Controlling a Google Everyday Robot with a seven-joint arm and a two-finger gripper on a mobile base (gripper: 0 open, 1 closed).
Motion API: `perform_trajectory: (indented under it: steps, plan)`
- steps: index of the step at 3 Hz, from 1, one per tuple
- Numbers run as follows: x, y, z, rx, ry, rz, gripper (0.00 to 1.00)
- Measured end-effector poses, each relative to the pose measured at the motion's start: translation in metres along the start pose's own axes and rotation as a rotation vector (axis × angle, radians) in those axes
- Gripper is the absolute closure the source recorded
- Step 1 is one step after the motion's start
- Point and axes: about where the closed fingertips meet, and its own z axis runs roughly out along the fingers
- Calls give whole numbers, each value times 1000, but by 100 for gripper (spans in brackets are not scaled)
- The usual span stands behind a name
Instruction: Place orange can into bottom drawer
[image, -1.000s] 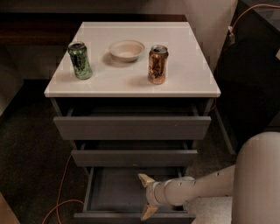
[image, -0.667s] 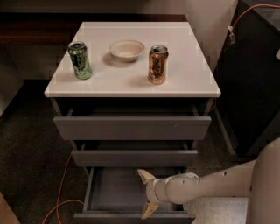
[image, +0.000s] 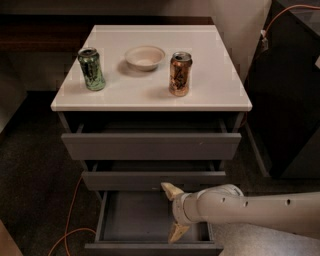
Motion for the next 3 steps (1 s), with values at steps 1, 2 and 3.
perform_trajectory:
  steps: [1,2,3]
  plan:
    - [0,0,0,0,0,0,0]
    - [-7,-6,-20,31,-23,21,0]
    - [-32,-17,-72,68,-58,37,0]
